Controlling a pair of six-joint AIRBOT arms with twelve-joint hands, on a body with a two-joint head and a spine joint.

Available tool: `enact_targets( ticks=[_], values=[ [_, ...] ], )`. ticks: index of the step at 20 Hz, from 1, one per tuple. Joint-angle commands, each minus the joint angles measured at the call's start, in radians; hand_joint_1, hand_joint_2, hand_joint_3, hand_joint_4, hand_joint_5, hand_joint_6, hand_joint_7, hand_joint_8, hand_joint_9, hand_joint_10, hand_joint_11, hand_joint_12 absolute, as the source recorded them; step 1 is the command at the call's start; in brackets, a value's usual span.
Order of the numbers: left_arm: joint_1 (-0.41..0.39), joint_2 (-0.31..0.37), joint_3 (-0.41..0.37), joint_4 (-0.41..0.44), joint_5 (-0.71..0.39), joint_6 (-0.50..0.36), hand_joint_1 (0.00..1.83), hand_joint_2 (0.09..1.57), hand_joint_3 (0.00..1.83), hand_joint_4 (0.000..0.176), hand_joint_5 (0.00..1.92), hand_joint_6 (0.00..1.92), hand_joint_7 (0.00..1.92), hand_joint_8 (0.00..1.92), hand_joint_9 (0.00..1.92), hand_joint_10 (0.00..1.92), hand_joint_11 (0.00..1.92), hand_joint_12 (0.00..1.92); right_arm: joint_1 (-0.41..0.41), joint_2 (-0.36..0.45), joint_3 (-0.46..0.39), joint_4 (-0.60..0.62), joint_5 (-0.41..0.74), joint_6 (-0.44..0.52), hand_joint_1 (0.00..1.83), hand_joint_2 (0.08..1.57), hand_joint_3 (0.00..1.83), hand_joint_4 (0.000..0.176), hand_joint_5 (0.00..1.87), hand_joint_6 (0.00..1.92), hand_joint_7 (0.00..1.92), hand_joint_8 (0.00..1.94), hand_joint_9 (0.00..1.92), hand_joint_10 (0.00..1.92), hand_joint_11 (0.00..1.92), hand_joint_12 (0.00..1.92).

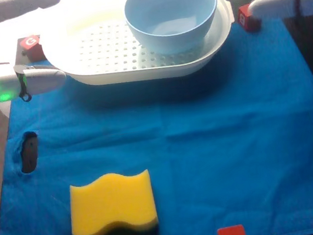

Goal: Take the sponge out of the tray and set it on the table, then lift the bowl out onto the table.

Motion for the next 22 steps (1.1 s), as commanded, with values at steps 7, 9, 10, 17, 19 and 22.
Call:
enact_targets(
  ticks=[7, 9, 10, 17, 19, 22],
  values=[
    [0.01, -0.054, 0.031, -0.09, -0.152, -0.003, 0.77, 0.89, 0.0, 0.133, 0.23, 0.0, 0.14, 0.0, 0.02, 0.01, 0.0, 0.22, 0.115, -0.117, 0.102, -0.037, -0.083, 0.005, 0.74, 1.07, 0.0, 0.144, 0.41, 0.0, 0.25, 0.0, 0.24, 0.01, 0.0, 0.61],
    [0.011, -0.062, 0.034, -0.092, -0.152, -0.003, 0.75, 0.9, 0.0, 0.136, 0.23, 0.0, 0.14, 0.0, 0.01, 0.0, 0.0, 0.12, 0.124, -0.148, 0.127, -0.058, -0.131, 0.005, 0.72, 1.07, 0.0, 0.151, 0.41, 0.0, 0.25, 0.0, 0.24, 0.0, 0.0, 0.69],
    [0.011, -0.066, 0.036, -0.092, -0.152, -0.003, 0.75, 0.89, 0.0, 0.143, 0.23, 0.0, 0.14, 0.0, 0.0, 0.0, 0.0, 0.04, 0.124, -0.159, 0.135, -0.064, -0.147, 0.005, 0.73, 1.08, 0.0, 0.156, 0.41, 0.0, 0.24, 0.0, 0.22, 0.0, 0.0, 0.67],
    [0.012, -0.079, 0.044, -0.093, -0.152, -0.003, 0.73, 0.88, 0.0, 0.175, 0.15, 0.0, 0.05, 0.0, 0.0, 0.0, 0.0, 0.0, 0.17, -0.248, 0.201, -0.182, -0.277, 0.006, 0.74, 1.06, 0.0, 0.144, 0.42, 0.0, 0.23, 0.0, 0.24, 0.0, 0.0, 0.81],
    [0.013, -0.082, 0.045, -0.093, -0.152, -0.003, 0.74, 0.89, 0.0, 0.173, 0.14, 0.0, 0.04, 0.0, 0.0, 0.0, 0.0, 0.0, 0.179, -0.263, 0.208, -0.212, -0.298, 0.008, 0.75, 1.05, 0.0, 0.145, 0.42, 0.0, 0.24, 0.0, 0.23, 0.0, 0.0, 0.75],
    [0.013, -0.085, 0.045, -0.092, -0.152, -0.003, 0.76, 0.89, 0.0, 0.17, 0.15, 0.0, 0.05, 0.0, 0.0, 0.0, 0.0, 0.0, 0.191, -0.286, 0.212, -0.277, -0.343, 0.015, 0.82, 1.01, 0.0, 0.152, 0.43, 0.0, 0.25, 0.0, 0.23, 0.0, 0.0, 0.67]
  ],
)
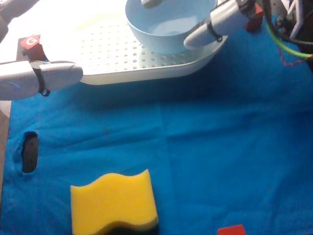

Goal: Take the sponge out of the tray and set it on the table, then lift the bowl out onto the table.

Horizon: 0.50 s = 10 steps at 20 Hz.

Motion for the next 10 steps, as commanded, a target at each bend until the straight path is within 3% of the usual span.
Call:
enact_targets(
  ticks=[1, 3, 5, 7, 8, 9, 10],
  values=[
    [-0.006, -0.006, 0.007, -0.013, -0.12, -0.004, 0.76, 0.9, 0.0, 0.172, 0.15, 0.0, 0.05, 0.0, 0.0, 0.0, 0.0, 0.0, 0.02, -0.004, 0.006, 0.041, 0.041, 0.007, 0.85, 1.0, 0.0, 0.151, 0.43, 0.0, 0.25, 0.0, 0.22, 0.0, 0.0, 0.63],
    [-0.006, -0.007, 0.007, -0.013, -0.121, -0.007, 0.78, 0.91, 0.01, 0.169, 0.15, 0.0, 0.04, 0.0, 0.0, 0.0, 0.0, 0.0, 0.02, -0.015, 0.006, 0.019, 0.024, 0.007, 0.89, 0.97, 0.0, 0.176, 0.41, 0.0, 0.22, 0.0, 0.18, 0.0, 0.0, 0.54],
    [-0.005, -0.007, 0.007, -0.013, -0.123, -0.01, 0.77, 0.91, 0.0, 0.175, 0.16, 0.01, 0.05, 0.0, 0.0, 0.0, 0.0, 0.0, 0.02, -0.022, 0.007, -0.002, -0.002, 0.007, 0.91, 0.96, 0.0, 0.176, 0.41, 0.0, 0.21, 0.0, 0.17, 0.0, 0.0, 0.54],
    [-0.005, -0.01, 0.007, -0.013, -0.124, -0.012, 0.8, 0.9, 0.0, 0.172, 0.17, 0.01, 0.06, 0.01, 0.0, 0.0, 0.0, 0.0, 0.02, -0.033, 0.012, -0.027, -0.041, 0.007, 0.88, 0.96, 0.0, 0.164, 0.42, 0.0, 0.24, 0.0, 0.22, 0.01, 0.0, 0.56],
    [-0.005, -0.01, 0.008, -0.012, -0.123, -0.013, 0.79, 0.9, 0.0, 0.158, 0.16, 0.0, 0.06, 0.0, 0.0, 0.0, 0.0, 0.0, 0.02, -0.04, 0.016, -0.04, -0.06, 0.007, 0.88, 0.95, 0.0, 0.16, 0.43, 0.0, 0.26, 0.0, 0.24, 0.01, 0.0, 0.61],
    [-0.005, -0.01, 0.008, -0.011, -0.122, -0.016, 0.79, 0.9, 0.0, 0.158, 0.16, 0.0, 0.06, 0.0, 0.0, 0.0, 0.0, 0.0, 0.02, -0.05, 0.022, -0.048, -0.072, 0.007, 0.88, 0.95, 0.0, 0.16, 0.43, 0.0, 0.26, 0.0, 0.24, 0.01, 0.0, 0.61],
    [-0.006, -0.01, 0.008, -0.009, -0.122, -0.018, 0.79, 0.9, 0.0, 0.167, 0.16, 0.0, 0.06, 0.0, 0.0, 0.0, 0.0, 0.0, 0.02, -0.063, 0.033, -0.058, -0.085, 0.007, 0.89, 0.95, 0.0, 0.144, 0.46, 0.0, 0.27, 0.0, 0.26, 0.01, 0.0, 0.65]
  ],
)
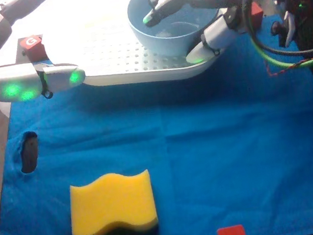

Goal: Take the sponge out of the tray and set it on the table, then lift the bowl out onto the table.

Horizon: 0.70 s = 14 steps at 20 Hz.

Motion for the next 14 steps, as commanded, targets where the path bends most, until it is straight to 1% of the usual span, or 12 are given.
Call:
enact_targets(
  ticks=[1, 4, 5, 6, 7, 8, 9, 10, 11, 12, 13, 14],
  values=[
    [-0.006, -0.006, 0.008, -0.01, -0.122, -0.012, 0.8, 0.91, 0.0, 0.151, 0.16, 0.0, 0.06, 0.0, 0.0, 0.0, 0.0, 0.0, 0.021, -0.008, 0.008, 0.026, 0.036, 0.01, 0.89, 0.95, 0.0, 0.125, 0.48, 0.01, 0.29, 0.01, 0.29, 0.01, 0.01, 0.67],
    [-0.006, -0.009, 0.01, -0.009, -0.125, -0.016, 0.8, 0.92, 0.01, 0.144, 0.16, 0.0, 0.06, 0.0, 0.0, 0.0, 0.0, 0.0, 0.029, -0.032, 0.042, -0.043, 0.019, 0.085, 0.88, 0.99, 0.01, 0.115, 0.52, 0.01, 0.36, 0.01, 0.37, 0.02, 0.04, 0.69],
    [-0.006, -0.009, 0.01, -0.009, -0.126, -0.018, 0.8, 0.92, 0.01, 0.139, 0.16, 0.0, 0.07, 0.01, 0.0, 0.0, 0.0, 0.0, 0.033, -0.047, 0.07, -0.088, 0.019, 0.138, 0.92, 1.02, 0.0, 0.059, 0.62, 0.0, 0.49, 0.0, 0.5, 0.01, 0.1, 0.79],
    [-0.006, -0.01, 0.01, -0.009, -0.127, -0.02, 0.8, 0.92, 0.01, 0.139, 0.16, 0.0, 0.07, 0.01, 0.0, 0.0, 0.0, 0.0, 0.034, -0.058, 0.089, -0.108, 0.019, 0.166, 0.92, 1.02, 0.0, 0.059, 0.62, 0.0, 0.49, 0.0, 0.5, 0.01, 0.1, 0.79],
    [-0.006, -0.011, 0.011, -0.008, -0.128, -0.022, 0.79, 0.92, 0.0, 0.139, 0.18, 0.01, 0.09, 0.01, 0.0, 0.0, 0.0, 0.0, 0.034, -0.064, 0.102, -0.117, 0.019, 0.174, 0.98, 1.06, 0.0, 0.0, 0.87, 0.01, 0.9, 0.04, 0.91, 0.1, 0.47, 1.08],
    [-0.006, -0.012, 0.012, -0.007, -0.128, -0.023, 0.79, 0.92, 0.0, 0.139, 0.18, 0.01, 0.09, 0.01, 0.0, 0.0, 0.0, 0.0, 0.034, -0.064, 0.104, -0.117, 0.019, 0.175, 0.98, 1.06, 0.0, 0.0, 0.87, 0.01, 0.9, 0.04, 0.91, 0.1, 0.47, 1.08],
    [-0.006, -0.012, 0.012, -0.007, -0.13, -0.024, 0.76, 0.91, 0.0, 0.142, 0.19, 0.01, 0.09, 0.01, 0.0, 0.0, 0.0, 0.0, 0.034, -0.064, 0.104, -0.121, 0.019, 0.175, 1.14, 1.06, 0.0, 0.0, 1.07, 0.59, 0.87, 1.22, 0.87, 1.5, 0.83, 1.75],
    [-0.005, -0.012, 0.013, -0.007, -0.131, -0.024, 0.75, 0.91, 0.0, 0.135, 0.19, 0.01, 0.1, 0.01, 0.0, 0.0, 0.0, 0.0, 0.034, -0.064, 0.104, -0.123, 0.02, 0.175, 1.16, 1.09, 0.0, 0.0, 1.04, 0.83, 0.88, 1.41, 0.88, 1.75, 0.89, 1.89],
    [-0.005, -0.012, 0.014, -0.008, -0.13, -0.025, 0.75, 0.92, 0.01, 0.12, 0.19, 0.01, 0.1, 0.01, 0.0, 0.0, 0.0, 0.0, 0.035, -0.064, 0.104, -0.125, 0.02, 0.175, 1.14, 1.12, 0.01, 0.0, 0.97, 0.98, 0.96, 1.73, 1.07, 1.89, 1.15, 1.91],
    [-0.005, -0.013, 0.014, -0.008, -0.13, -0.025, 0.74, 0.92, 0.0, 0.121, 0.19, 0.01, 0.1, 0.01, 0.0, 0.0, 0.0, 0.0, 0.036, -0.064, 0.103, -0.127, 0.023, 0.175, 1.09, 1.17, 0.01, 0.0, 0.87, 1.15, 0.99, 1.9, 1.15, 1.91, 1.23, 1.92],
    [-0.005, -0.013, 0.014, -0.008, -0.131, -0.025, 0.73, 0.91, 0.0, 0.126, 0.2, 0.01, 0.11, 0.01, 0.0, 0.0, 0.0, 0.0, 0.037, -0.064, 0.103, -0.129, 0.03, 0.175, 1.02, 1.25, 0.01, 0.0, 0.76, 1.34, 0.98, 1.76, 1.11, 1.91, 1.15, 1.92],
    [-0.005, -0.013, 0.014, -0.008, -0.131, -0.025, 0.74, 0.91, 0.0, 0.132, 0.2, 0.01, 0.11, 0.01, 0.0, 0.0, 0.0, 0.0, 0.037, -0.064, 0.103, -0.129, 0.039, 0.175, 0.61, 1.38, 0.01, 0.0, 0.83, 1.02, 1.05, 1.41, 1.11, 1.64, 1.05, 1.85]
  ],
)
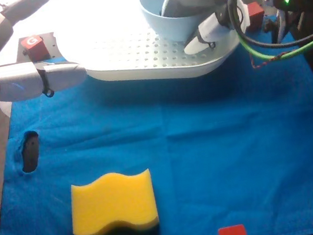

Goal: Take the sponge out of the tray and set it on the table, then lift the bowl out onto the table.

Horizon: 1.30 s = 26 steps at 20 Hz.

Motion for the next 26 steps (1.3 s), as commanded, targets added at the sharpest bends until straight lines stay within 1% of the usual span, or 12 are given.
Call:
enact_targets(
  ticks=[1, 2, 3, 5, 6, 7, 16, 19, 20, 23, 25, 26],
  values=[
    [-0.006, -0.007, 0.005, -0.013, -0.128, -0.007, 0.73, 0.92, 0.0, 0.127, 0.21, 0.01, 0.12, 0.01, 0.0, 0.0, 0.0, 0.0, 0.01, -0.001, 0.003, 0.045, 0.048, 0.004, 0.56, 1.41, 0.0, 0.0, 0.91, 0.79, 1.11, 1.26, 1.14, 1.55, 1.05, 1.82],
    [-0.005, -0.007, 0.005, -0.013, -0.13, -0.009, 0.73, 0.92, 0.0, 0.127, 0.21, 0.01, 0.12, 0.01, 0.0, 0.0, 0.0, 0.0, 0.013, -0.001, 0.001, 0.044, 0.062, 0.004, 0.56, 1.41, 0.0, 0.0, 0.91, 0.79, 1.11, 1.26, 1.14, 1.55, 1.05, 1.82],
    [-0.004, -0.007, 0.005, -0.014, -0.132, -0.012, 0.72, 0.93, 0.01, 0.119, 0.21, 0.01, 0.12, 0.01, 0.01, 0.0, 0.0, 0.0, 0.019, 0.0, -0.002, 0.044, 0.077, 0.004, 0.38, 1.42, 0.0, 0.0, 1.1, 0.61, 1.29, 0.71, 1.25, 1.03, 1.06, 1.52],
    [-0.003, -0.006, 0.005, -0.014, -0.133, -0.014, 0.73, 0.93, 0.01, 0.112, 0.21, 0.01, 0.13, 0.01, 0.01, 0.0, 0.0, 0.0, 0.034, 0.0, -0.011, 0.044, 0.101, 0.004, 0.32, 1.47, 0.0, 0.0, 1.06, 0.86, 1.29, 0.92, 1.23, 1.13, 0.97, 1.54],
    [-0.002, -0.007, 0.005, -0.015, -0.134, -0.015, 0.74, 0.94, 0.01, 0.102, 0.21, 0.01, 0.13, 0.01, 0.01, 0.0, 0.0, 0.0, 0.044, 0.0, -0.018, 0.043, 0.112, 0.004, 0.33, 1.48, 0.0, 0.0, 0.96, 1.59, 1.23, 1.66, 1.22, 1.71, 0.96, 1.83],
    [-0.002, -0.007, 0.004, -0.015, -0.136, -0.015, 0.74, 0.94, 0.01, 0.096, 0.21, 0.01, 0.13, 0.01, 0.01, 0.0, 0.0, 0.0, 0.054, 0.0, -0.027, 0.042, 0.127, 0.003, 0.37, 1.47, 0.0, 0.0, 1.01, 1.85, 1.28, 1.88, 1.28, 1.88, 1.1, 1.9],
    [0.0, -0.006, 0.001, -0.015, -0.151, -0.021, 0.72, 0.93, 0.0, 0.121, 0.22, 0.01, 0.14, 0.0, 0.04, 0.01, 0.06, 0.03, 0.079, 0.036, -0.075, 0.043, 0.177, 0.003, 0.28, 1.52, 0.0, 0.007, 1.27, 1.92, 1.48, 1.94, 1.57, 1.92, 1.51, 1.92],
    [0.002, -0.006, -0.002, -0.017, -0.157, -0.022, 0.72, 0.93, 0.0, 0.118, 0.22, 0.0, 0.14, 0.0, 0.04, 0.01, 0.06, 0.03, 0.103, 0.076, -0.117, 0.044, 0.213, 0.003, 0.35, 1.55, 0.0, 0.073, 1.32, 1.92, 1.53, 1.94, 1.67, 1.92, 1.67, 1.92],
    [0.003, -0.006, -0.003, -0.018, -0.16, -0.022, 0.71, 0.93, 0.0, 0.112, 0.22, 0.0, 0.15, 0.0, 0.04, 0.01, 0.08, 0.04, 0.116, 0.098, -0.142, 0.045, 0.226, 0.003, 0.42, 1.57, 0.01, 0.155, 1.32, 1.92, 1.54, 1.94, 1.66, 1.92, 1.66, 1.92],
    [0.012, 0.002, -0.011, -0.024, -0.173, -0.023, 0.72, 0.93, 0.0, 0.109, 0.23, 0.0, 0.15, 0.01, 0.05, 0.01, 0.08, 0.04, 0.119, 0.164, -0.218, 0.079, 0.297, -0.005, 0.34, 1.57, 0.07, 0.176, 1.23, 1.92, 1.53, 1.94, 1.66, 1.92, 1.64, 1.92],
    [0.023, 0.015, -0.022, -0.032, -0.186, -0.023, 0.73, 0.93, 0.0, 0.098, 0.23, 0.0, 0.15, 0.0, 0.05, 0.01, 0.08, 0.04, 0.118, 0.21, -0.266, 0.085, 0.358, -0.006, 0.45, 1.57, 0.06, 0.176, 1.12, 1.92, 1.46, 1.94, 1.58, 1.92, 1.57, 1.92],
    [0.031, 0.023, -0.029, -0.039, -0.197, -0.023, 0.73, 0.92, 0.0, 0.086, 0.23, 0.0, 0.16, 0.01, 0.06, 0.01, 0.05, 0.03, 0.118, 0.244, -0.302, 0.085, 0.382, -0.008, 0.45, 1.57, 0.03, 0.0, 0.97, 1.92, 1.41, 1.94, 1.53, 1.92, 1.51, 1.92]
  ],
)
